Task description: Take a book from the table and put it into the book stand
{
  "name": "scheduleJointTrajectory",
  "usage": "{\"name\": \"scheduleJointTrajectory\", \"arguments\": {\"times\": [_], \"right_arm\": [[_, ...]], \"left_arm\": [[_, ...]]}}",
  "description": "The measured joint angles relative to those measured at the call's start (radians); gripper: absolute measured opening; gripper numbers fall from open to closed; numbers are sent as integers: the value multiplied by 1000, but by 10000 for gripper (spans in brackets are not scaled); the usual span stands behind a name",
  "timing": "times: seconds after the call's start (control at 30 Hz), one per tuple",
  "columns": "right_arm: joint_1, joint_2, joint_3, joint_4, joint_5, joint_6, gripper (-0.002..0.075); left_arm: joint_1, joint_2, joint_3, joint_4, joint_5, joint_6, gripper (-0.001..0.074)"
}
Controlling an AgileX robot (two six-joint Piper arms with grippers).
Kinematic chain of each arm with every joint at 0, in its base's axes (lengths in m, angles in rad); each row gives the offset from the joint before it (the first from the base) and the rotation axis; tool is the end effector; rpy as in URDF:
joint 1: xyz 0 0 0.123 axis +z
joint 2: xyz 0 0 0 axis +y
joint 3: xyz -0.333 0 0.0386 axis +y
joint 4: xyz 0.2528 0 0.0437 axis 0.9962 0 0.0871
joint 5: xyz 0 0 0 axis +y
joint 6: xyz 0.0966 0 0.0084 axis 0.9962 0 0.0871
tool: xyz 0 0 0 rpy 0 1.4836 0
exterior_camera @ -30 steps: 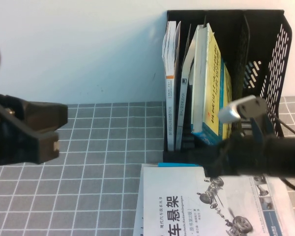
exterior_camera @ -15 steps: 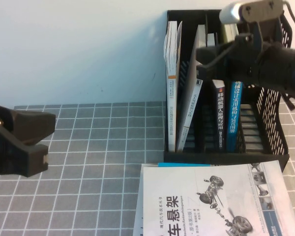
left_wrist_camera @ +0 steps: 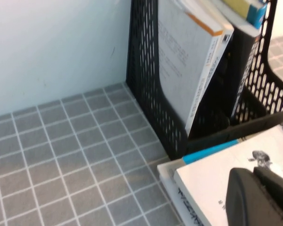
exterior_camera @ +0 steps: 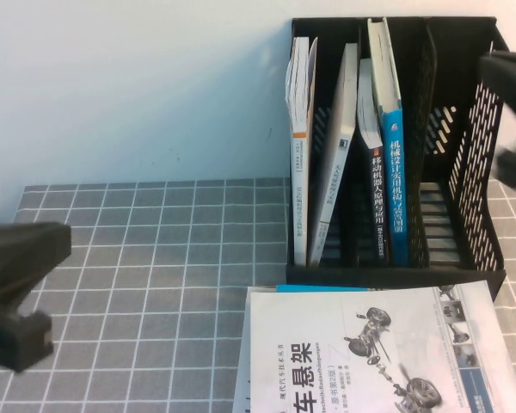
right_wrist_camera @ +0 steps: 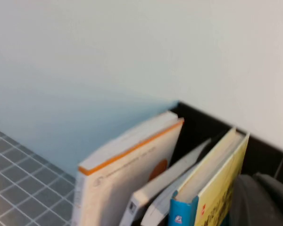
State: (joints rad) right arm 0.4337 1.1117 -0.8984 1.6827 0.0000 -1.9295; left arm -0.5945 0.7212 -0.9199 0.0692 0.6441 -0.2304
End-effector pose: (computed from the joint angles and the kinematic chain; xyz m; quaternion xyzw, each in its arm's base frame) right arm 0.2174 0.1007 0.4156 -0.2504 0.7072 0.0617 0.6583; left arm 0.0895 -0.0557 0.4307 0.1594 0.8057 -0.1982 0.5349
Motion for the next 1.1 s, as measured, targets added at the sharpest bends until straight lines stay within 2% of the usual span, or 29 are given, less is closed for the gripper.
{"name": "scheduleJointTrajectory", "arguments": {"times": [0.13,0.33,0.5,0.73,1.1], "right_arm": [[0,-264,149,0,37,-62,-3],[0,-660,365,37,-82,-78,-3],[0,-910,553,54,-91,-79,-3],[0,-977,669,60,-166,-82,-3],[0,-977,676,61,-248,-82,-3]], "left_arm": [[0,-83,143,-4,-153,-11,-2],[0,-145,379,-69,-440,-61,-2],[0,-148,503,-75,-617,-71,-2],[0,-148,523,-76,-656,-73,-2],[0,-148,533,-76,-656,-73,-3]]}}
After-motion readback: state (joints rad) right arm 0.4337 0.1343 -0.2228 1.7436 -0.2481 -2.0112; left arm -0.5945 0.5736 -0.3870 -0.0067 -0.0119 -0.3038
